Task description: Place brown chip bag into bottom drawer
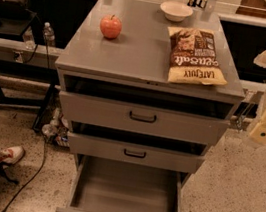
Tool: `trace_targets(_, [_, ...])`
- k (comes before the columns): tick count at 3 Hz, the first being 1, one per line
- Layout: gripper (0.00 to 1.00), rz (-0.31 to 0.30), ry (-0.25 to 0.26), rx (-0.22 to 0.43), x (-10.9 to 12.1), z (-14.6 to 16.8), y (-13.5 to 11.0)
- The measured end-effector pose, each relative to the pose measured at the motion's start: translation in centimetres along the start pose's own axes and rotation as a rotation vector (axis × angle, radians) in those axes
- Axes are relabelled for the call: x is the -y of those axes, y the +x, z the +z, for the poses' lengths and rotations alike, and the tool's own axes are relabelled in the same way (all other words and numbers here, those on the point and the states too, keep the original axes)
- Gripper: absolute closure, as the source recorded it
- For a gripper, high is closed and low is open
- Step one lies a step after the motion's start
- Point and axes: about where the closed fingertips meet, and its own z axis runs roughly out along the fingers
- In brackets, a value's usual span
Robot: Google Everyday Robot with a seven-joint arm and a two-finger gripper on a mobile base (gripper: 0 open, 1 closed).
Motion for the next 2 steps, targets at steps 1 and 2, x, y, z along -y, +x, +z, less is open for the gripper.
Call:
trace_targets(1, [0.00, 0.010, 0.015, 0.011, 0.6, 0.0, 0.1])
trace_targets(2, [0.00, 0.088, 0.060, 0.066, 5.5, 0.9, 1.5])
